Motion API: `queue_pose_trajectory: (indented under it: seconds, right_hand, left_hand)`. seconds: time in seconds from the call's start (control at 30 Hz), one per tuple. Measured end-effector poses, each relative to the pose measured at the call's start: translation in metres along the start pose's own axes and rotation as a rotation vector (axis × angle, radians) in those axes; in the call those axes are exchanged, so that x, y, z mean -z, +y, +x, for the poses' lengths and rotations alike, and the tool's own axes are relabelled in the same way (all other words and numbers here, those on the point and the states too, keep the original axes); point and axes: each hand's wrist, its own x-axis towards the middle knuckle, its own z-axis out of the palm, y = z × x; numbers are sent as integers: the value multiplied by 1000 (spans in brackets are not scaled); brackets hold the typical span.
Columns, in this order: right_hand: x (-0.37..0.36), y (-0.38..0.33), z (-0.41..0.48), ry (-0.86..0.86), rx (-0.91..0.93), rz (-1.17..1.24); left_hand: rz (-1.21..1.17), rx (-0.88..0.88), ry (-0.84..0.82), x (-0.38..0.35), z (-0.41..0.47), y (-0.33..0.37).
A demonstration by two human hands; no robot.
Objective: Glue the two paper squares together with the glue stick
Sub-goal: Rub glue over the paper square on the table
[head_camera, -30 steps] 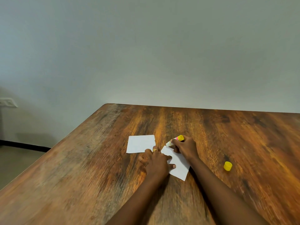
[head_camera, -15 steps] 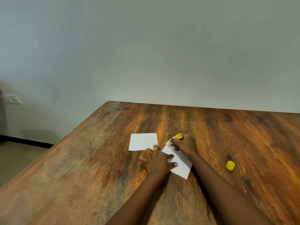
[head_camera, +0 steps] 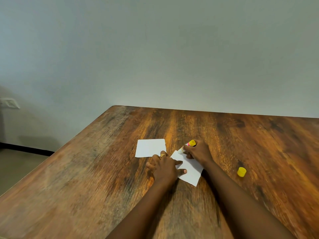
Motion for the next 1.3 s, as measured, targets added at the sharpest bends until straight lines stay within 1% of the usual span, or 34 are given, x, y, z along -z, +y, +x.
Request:
queue_pose_trajectory:
  seconds: [0.8,1.1,1.3]
  right_hand:
    - [43,13,-28,50,-80,-63]
    - [62,16,-40,94,-73,-141]
    - [67,18,-41,82,-75,-146]
  left_hand:
    - [-32,-10,32,0,-2,2]
    - [-12,-1,32,3,-4,5]
    - [-7,-2,28,4,-5,5]
